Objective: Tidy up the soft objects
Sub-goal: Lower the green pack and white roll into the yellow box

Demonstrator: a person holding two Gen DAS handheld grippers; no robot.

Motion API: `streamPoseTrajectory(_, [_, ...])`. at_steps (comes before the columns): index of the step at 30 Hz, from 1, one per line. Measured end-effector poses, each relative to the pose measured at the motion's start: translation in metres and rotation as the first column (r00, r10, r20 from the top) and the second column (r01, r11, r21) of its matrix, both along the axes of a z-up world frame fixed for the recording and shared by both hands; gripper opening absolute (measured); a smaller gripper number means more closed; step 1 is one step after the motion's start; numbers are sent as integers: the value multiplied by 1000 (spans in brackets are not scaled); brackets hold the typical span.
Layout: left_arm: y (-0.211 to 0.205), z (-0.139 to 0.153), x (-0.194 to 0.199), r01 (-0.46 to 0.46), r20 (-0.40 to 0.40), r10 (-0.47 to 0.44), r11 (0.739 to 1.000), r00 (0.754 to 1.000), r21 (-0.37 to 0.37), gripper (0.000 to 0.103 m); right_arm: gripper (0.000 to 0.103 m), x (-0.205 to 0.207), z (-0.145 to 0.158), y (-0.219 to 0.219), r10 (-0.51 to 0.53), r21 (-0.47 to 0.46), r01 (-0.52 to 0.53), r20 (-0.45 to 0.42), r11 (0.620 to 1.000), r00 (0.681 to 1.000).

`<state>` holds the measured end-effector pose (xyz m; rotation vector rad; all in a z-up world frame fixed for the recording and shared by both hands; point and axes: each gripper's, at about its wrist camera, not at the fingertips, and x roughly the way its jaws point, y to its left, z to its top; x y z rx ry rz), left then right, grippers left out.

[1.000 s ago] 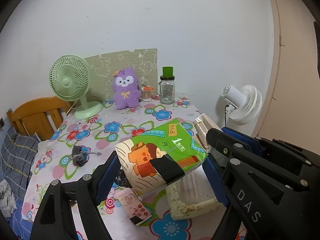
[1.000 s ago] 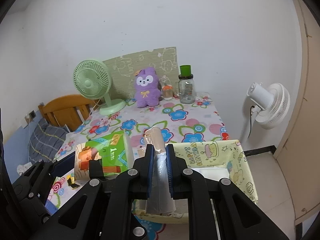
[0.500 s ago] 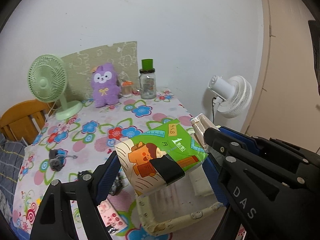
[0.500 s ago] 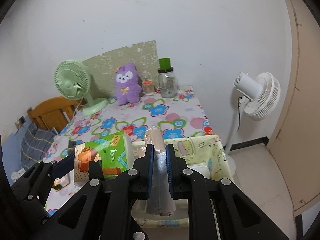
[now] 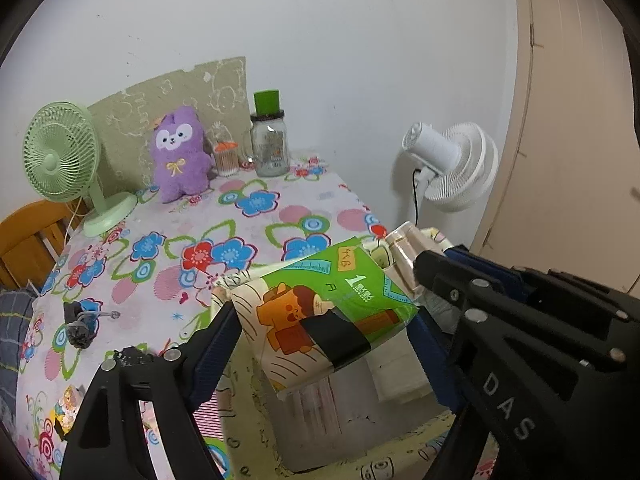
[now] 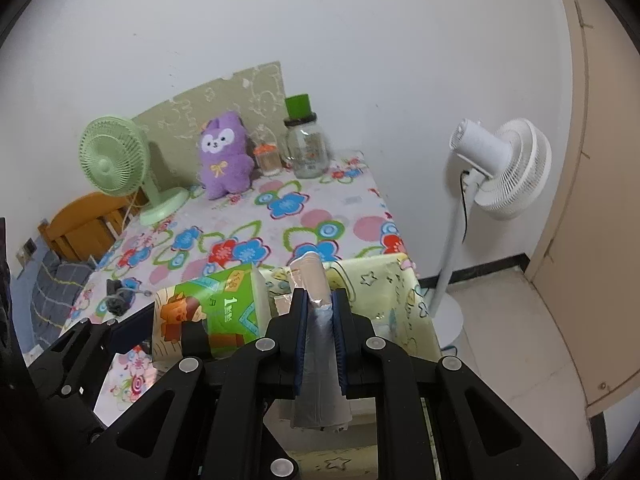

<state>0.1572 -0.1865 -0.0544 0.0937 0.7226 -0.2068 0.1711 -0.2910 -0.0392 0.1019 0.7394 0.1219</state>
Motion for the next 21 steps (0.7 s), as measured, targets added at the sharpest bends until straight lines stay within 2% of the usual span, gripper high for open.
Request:
streamPoseTrajectory(7, [-5,-13,12,23,-35,-23,1000,999,9,94,15,11,-13,-7,-16,-3,16,-31,1000,999])
streamPoseTrajectory(15, [-12,-16,17,52,-73,-49,998,996,37,95,17,23,-21,-10,-10,5,10,-55,1000,998])
streamPoseTrajectory(18, [-13,-17,17,55,-80,-51,998,995,42,95,29,25,-22,-10,-1,9,1,-70,1000,998])
streamPoseTrajectory(20, [-13,-17,17,56,-83,-53,998,995,41,95,48,24,-22,-11,1,28,1,-67,1000,998])
streamPoseTrajectory(21, [-12,-17,17,56,-84,-53,998,995,39,95,61,22,-21,-12,-3,42,6,-58,999,998])
